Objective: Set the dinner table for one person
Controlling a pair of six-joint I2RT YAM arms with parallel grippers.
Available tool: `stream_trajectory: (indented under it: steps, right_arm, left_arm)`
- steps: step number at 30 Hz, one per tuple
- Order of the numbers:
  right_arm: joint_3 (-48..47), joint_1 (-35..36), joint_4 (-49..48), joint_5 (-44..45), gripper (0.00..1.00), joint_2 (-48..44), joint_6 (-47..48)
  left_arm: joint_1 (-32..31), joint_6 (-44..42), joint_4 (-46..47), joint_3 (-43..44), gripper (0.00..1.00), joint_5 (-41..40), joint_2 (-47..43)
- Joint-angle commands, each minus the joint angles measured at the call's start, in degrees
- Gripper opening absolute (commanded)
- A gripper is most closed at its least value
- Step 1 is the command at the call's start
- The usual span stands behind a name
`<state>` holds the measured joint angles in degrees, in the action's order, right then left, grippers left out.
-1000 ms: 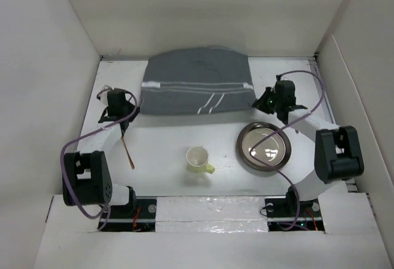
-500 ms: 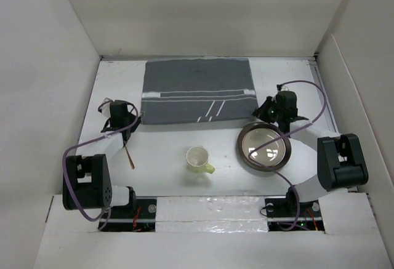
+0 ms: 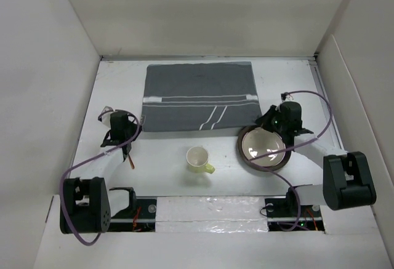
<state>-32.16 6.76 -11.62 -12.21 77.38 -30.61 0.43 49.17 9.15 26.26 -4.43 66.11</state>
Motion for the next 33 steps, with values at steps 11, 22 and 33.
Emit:
stream_trajectory:
  steps: [11,22,33]
  right_arm:
    - [-1.1,-0.4,1.8,4.6,0.00,-3.2,0.1]
    - [0.5,1.8,4.1,6.3,0.27,-7.2,-1.9]
    - [9.7,1.2,28.8,27.8,0.57,-42.6,-13.6]
  left_arm:
    - [-0.5,0.1,-1.5,-5.3,0.00,-1.8,-12.2]
    - [-0.5,0.2,-3.7,-5.9,0.15,-0.9,-15.4]
    - [-0.5,-3.5,-7.3,4.8,0.38,11.3,-27.3]
